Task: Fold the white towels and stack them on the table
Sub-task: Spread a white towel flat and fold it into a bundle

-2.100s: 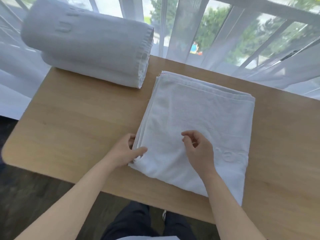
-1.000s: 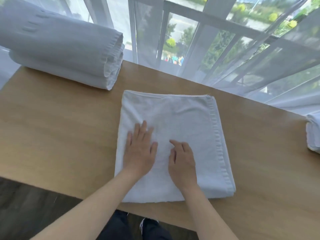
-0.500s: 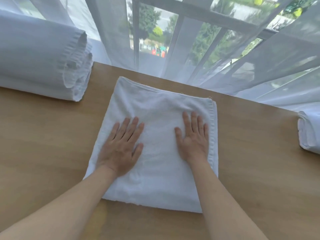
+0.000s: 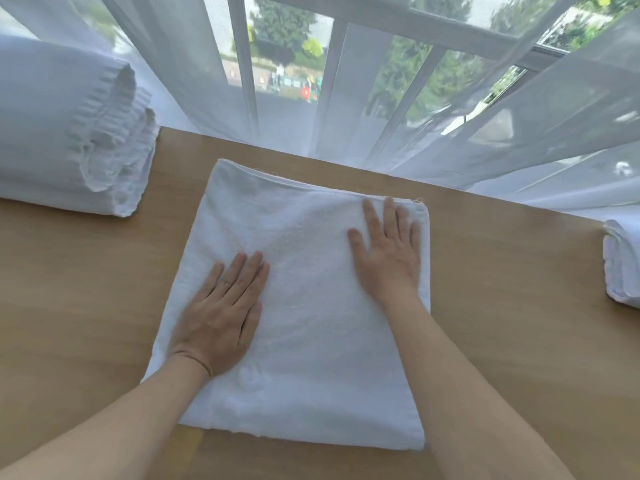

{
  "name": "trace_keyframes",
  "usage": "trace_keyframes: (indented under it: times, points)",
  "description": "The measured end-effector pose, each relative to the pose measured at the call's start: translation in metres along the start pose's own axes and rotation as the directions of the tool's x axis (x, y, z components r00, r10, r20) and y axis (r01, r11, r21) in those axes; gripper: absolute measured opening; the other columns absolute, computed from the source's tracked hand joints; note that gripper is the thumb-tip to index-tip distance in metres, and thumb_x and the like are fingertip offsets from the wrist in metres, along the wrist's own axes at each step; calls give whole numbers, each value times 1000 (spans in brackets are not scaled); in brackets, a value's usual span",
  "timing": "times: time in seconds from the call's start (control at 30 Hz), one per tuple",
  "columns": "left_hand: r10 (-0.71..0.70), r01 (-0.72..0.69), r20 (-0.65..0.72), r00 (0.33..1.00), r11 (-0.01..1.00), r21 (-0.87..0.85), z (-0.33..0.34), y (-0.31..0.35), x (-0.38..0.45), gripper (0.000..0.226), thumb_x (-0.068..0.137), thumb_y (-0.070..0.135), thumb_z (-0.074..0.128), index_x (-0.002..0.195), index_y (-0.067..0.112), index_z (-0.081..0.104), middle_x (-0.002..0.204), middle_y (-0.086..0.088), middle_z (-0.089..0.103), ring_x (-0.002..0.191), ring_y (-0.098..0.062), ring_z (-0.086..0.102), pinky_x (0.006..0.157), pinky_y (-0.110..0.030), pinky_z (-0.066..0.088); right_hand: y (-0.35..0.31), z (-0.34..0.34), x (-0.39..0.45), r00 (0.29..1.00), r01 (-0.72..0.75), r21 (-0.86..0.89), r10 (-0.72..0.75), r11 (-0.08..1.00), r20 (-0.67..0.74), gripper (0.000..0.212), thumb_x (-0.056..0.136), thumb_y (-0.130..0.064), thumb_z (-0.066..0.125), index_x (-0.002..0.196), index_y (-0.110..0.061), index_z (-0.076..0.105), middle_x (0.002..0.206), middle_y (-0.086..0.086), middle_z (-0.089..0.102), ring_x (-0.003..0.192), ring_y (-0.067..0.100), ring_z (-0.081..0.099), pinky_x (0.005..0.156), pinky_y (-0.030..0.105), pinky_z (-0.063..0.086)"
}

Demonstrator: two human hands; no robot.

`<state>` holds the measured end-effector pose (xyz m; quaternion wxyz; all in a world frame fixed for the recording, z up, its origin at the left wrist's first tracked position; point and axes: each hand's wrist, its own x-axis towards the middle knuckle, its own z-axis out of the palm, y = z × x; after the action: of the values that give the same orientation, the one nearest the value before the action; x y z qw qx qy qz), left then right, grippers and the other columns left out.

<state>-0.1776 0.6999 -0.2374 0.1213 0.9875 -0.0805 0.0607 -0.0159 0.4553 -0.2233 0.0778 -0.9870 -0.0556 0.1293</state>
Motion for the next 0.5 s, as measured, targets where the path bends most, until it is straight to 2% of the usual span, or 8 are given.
trace_keyframes:
  times: [0.07, 0.17, 0.27, 0.37, 0.4, 0.43, 0.5]
  points:
    - [-15, 15, -2, 1000, 1000, -9, 0, 1, -1, 55, 104, 25, 30, 153, 2, 34, 163, -13, 28, 151, -28, 26, 121, -52, 26, 16, -11, 10, 990, -137, 9, 137, 990, 33, 63, 101, -59, 12, 159, -38, -2, 168, -3, -12, 152, 16, -17, 123, 45, -9]
    - [-22, 22, -3, 1000, 1000, -5, -2, 3, 1, 55, 103, 25, 30, 153, 2, 34, 162, -14, 30, 151, -29, 28, 121, -52, 27, -3, -11, 0, 983, -176, 46, 178, 983, -52, 62, 105, -49, 17, 160, -29, 0, 168, 2, -10, 153, 21, -13, 122, 46, -10]
    - [-31, 31, 6, 999, 1000, -3, -4, 3, 1, 54, 103, 26, 30, 152, 4, 36, 161, -13, 32, 150, -28, 29, 120, -52, 28, -49, 10, -60, 991, 2, 139, 16, 990, -130, 62, 104, -49, 22, 161, -29, 8, 168, 2, -1, 155, 23, -5, 123, 45, -10]
    - [-25, 25, 2, 1000, 1000, 5, -6, 4, 3, 54, 102, 25, 31, 152, 5, 38, 160, -13, 33, 148, -29, 31, 120, -52, 29, -58, 36, -122, 976, 212, 39, -209, 977, -64, 63, 102, -56, 22, 160, -36, 5, 169, -2, -1, 155, 21, -7, 124, 47, -6]
    - [-26, 26, 3, 1000, 1000, 0, -7, 5, 2, 54, 102, 25, 31, 151, 5, 38, 160, -13, 34, 148, -29, 32, 120, -52, 29, -44, 37, -126, 976, 212, 9, -212, 977, -43, 63, 102, -57, 20, 159, -38, 1, 168, -4, -5, 154, 20, -9, 124, 47, -5]
    - [-23, 23, 3, 1000, 1000, -7, -7, 5, 2, 54, 102, 26, 31, 151, 4, 39, 160, -12, 34, 148, -29, 31, 120, -51, 28, -25, 35, -126, 990, 140, -16, -140, 990, -30, 63, 102, -58, 16, 158, -39, -4, 168, -5, -9, 154, 19, -12, 124, 46, -6]
    - [-23, 23, 5, 1000, 1000, -15, -6, 5, 2, 54, 103, 26, 30, 152, 4, 38, 160, -12, 33, 149, -28, 31, 121, -51, 27, 13, 26, -127, 989, -148, 2, 148, 989, -20, 63, 101, -57, 11, 158, -38, -9, 167, -4, -13, 154, 21, -12, 124, 47, -6]
